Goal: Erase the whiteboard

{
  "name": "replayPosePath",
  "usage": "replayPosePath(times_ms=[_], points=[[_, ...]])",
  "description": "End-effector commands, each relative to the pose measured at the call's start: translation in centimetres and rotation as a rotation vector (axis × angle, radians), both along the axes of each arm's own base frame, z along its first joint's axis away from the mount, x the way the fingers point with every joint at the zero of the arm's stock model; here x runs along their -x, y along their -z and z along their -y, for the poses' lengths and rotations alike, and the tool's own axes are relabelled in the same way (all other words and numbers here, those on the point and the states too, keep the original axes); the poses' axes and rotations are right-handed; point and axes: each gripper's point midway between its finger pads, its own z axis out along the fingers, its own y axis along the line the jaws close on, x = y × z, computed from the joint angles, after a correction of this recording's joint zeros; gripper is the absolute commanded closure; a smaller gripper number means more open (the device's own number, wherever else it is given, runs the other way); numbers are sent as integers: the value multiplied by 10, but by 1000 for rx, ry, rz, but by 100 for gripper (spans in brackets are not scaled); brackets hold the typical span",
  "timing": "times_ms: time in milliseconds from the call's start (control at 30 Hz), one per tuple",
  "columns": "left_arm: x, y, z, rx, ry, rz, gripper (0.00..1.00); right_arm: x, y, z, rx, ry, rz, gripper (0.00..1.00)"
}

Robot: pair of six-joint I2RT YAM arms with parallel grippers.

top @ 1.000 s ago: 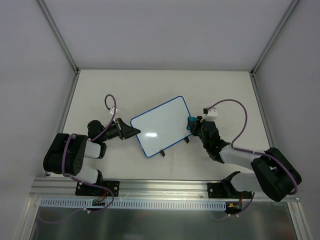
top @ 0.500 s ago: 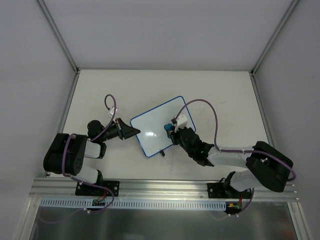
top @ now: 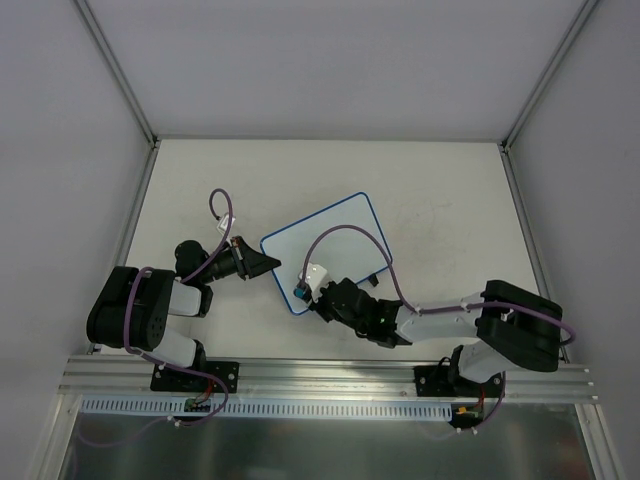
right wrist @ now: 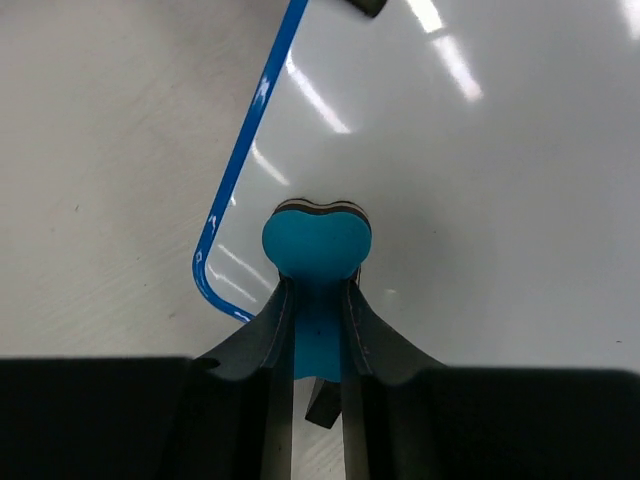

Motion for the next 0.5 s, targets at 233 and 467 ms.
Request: replayPosePath(times_ms=[233, 467], points=[[2, -47, 4, 11, 44, 370, 100, 32, -64, -17, -80, -129, -27, 100], [3, -47, 3, 11, 43, 373, 100, 9, -179, 20, -342, 9, -65, 100]])
